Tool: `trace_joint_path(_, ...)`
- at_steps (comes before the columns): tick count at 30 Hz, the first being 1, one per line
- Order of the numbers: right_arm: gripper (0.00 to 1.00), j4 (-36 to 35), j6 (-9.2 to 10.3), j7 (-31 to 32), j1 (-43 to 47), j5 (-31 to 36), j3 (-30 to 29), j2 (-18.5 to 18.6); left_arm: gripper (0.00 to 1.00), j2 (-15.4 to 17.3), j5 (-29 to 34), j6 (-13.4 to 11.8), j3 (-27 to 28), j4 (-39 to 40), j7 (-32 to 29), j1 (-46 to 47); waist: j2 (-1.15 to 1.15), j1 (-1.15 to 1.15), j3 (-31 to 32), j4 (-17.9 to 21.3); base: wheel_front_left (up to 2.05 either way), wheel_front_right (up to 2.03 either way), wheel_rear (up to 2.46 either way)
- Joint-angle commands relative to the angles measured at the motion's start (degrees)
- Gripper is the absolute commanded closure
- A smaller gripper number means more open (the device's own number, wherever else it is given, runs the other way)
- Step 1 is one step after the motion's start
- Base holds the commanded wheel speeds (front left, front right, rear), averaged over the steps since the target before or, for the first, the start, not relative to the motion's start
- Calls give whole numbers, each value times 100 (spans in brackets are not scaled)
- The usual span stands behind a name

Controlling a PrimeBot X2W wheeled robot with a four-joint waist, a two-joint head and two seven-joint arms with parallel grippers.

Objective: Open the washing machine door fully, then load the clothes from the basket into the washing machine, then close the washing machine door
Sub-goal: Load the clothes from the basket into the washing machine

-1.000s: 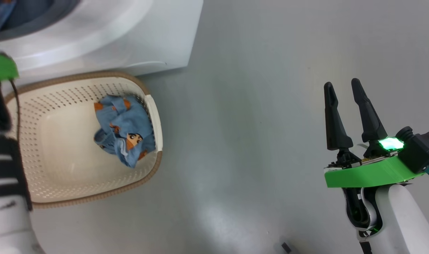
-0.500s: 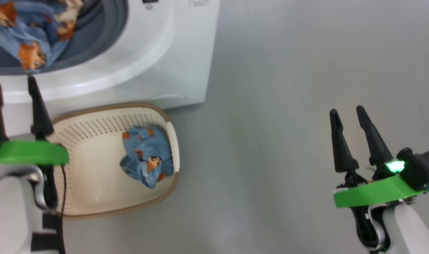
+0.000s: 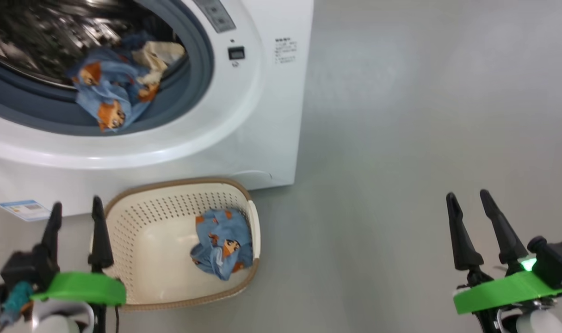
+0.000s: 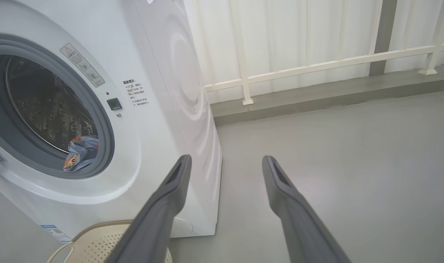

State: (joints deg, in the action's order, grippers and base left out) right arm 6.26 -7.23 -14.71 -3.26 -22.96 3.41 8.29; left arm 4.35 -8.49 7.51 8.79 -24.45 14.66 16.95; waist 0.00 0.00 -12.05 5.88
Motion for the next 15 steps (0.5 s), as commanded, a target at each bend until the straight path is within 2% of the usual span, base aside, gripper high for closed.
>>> trace_joint_path(1,0,-118,-25,-29,103,45,88,106,0,117,-57,-3,99,221,34,-169,0,0,327,-216,0,0,0)
trace_joint_path(15,0,-134,-25,-29,744,47,-8,165,0,54,-155,-2,-79,697,34,-1218,0,0,918,-425,0,0,0)
